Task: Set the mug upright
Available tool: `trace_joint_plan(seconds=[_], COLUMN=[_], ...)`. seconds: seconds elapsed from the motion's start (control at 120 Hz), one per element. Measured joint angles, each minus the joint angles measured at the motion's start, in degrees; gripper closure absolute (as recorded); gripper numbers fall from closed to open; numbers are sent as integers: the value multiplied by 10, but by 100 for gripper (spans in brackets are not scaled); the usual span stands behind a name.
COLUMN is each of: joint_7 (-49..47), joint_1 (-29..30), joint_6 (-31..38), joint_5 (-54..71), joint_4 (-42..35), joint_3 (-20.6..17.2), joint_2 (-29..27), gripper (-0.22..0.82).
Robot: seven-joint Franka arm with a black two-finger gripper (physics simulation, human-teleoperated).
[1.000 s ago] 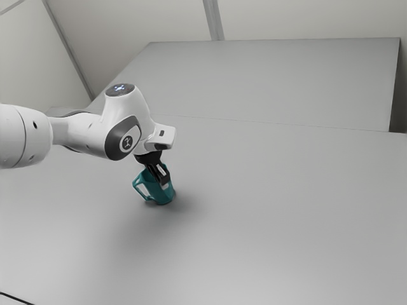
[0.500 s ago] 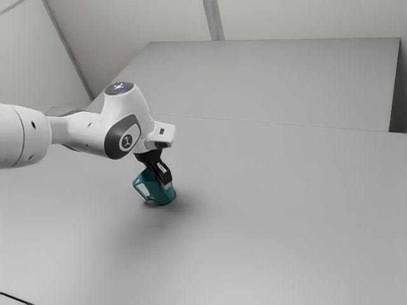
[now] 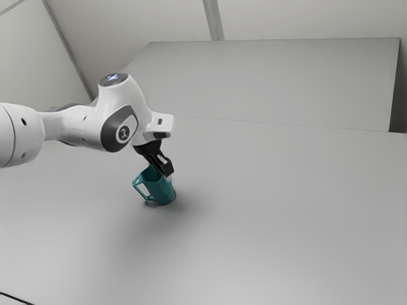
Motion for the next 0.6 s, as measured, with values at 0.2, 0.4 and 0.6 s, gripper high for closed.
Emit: trace_joint_plan(seconds=[0.2,0.4,0.6], joint_7=[-6,-24,-51], joint_1=[1,5,-1], joint_6=[-41,-153,-250], joint_5=[-4,-7,-10], joint_4=[45,194,226], joint_3=[-2,-9,0], joint_2=[-21,5,10], gripper=[35,18,7])
